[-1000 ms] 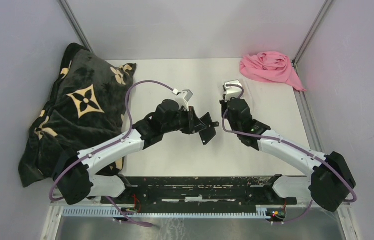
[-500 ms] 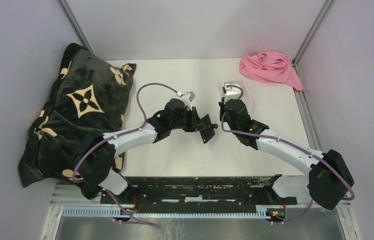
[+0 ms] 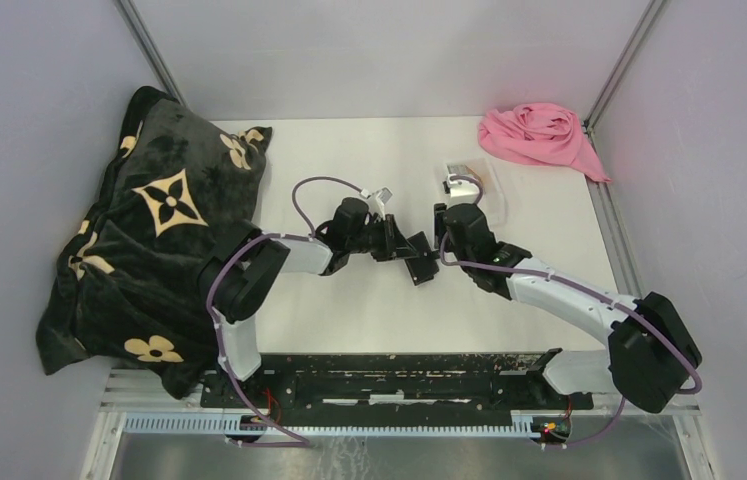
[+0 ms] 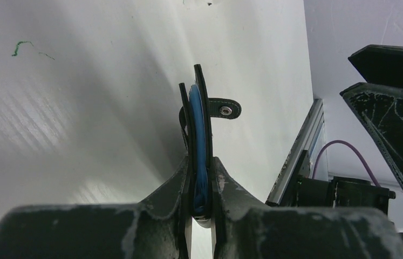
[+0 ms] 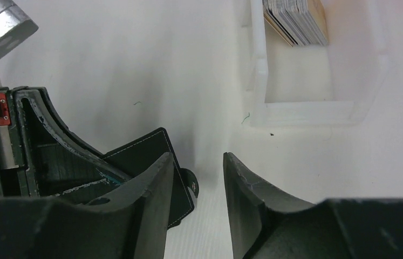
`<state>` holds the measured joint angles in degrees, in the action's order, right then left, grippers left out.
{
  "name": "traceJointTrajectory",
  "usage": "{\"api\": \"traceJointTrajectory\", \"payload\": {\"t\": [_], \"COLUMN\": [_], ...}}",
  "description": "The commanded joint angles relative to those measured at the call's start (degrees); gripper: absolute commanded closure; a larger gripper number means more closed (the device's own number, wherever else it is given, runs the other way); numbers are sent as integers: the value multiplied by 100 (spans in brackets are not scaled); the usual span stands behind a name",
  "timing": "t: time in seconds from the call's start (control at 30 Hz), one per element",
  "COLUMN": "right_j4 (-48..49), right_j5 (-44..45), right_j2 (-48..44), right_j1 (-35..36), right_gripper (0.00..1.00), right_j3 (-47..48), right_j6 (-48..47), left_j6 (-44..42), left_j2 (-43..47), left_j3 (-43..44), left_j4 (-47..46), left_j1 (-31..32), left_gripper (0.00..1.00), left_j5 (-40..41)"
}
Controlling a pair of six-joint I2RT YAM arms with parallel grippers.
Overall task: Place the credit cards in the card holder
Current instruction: Place the card holder at the center of the board.
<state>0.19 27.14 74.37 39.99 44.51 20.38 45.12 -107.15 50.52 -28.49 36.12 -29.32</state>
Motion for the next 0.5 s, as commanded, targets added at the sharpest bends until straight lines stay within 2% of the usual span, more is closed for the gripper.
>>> {"api": "traceJointTrajectory", "payload": {"t": [0.0, 0.17, 0.27, 0.4, 0.43, 0.47], "right_j4": [31, 36, 98, 164, 172, 194], "right_j5": [0, -139, -243, -409, -430, -464], "right_j2": [74, 203, 308, 477, 518, 562], "right_j1": [-25, -26, -20, -21, -25, -20], "right_gripper": [54, 53, 53, 53, 53, 53], "right_j3": [-54, -104, -127, -103, -96, -88], "right_j6": [201, 338, 414, 491, 507, 517], "left_j6": [41, -72, -228, -377, -412, -449], "left_j2": [-228, -376, -298, -127, -88, -49], "left_j3": [294, 308, 339, 370, 386, 407], "left_j4": [-360, -153, 171, 641, 764, 890], "left_j1": [-46, -160, -218, -271, -270, -268], "left_gripper": [84, 69, 56, 45, 24, 11], "left_j5": [-150, 69, 304, 647, 720, 827]}}
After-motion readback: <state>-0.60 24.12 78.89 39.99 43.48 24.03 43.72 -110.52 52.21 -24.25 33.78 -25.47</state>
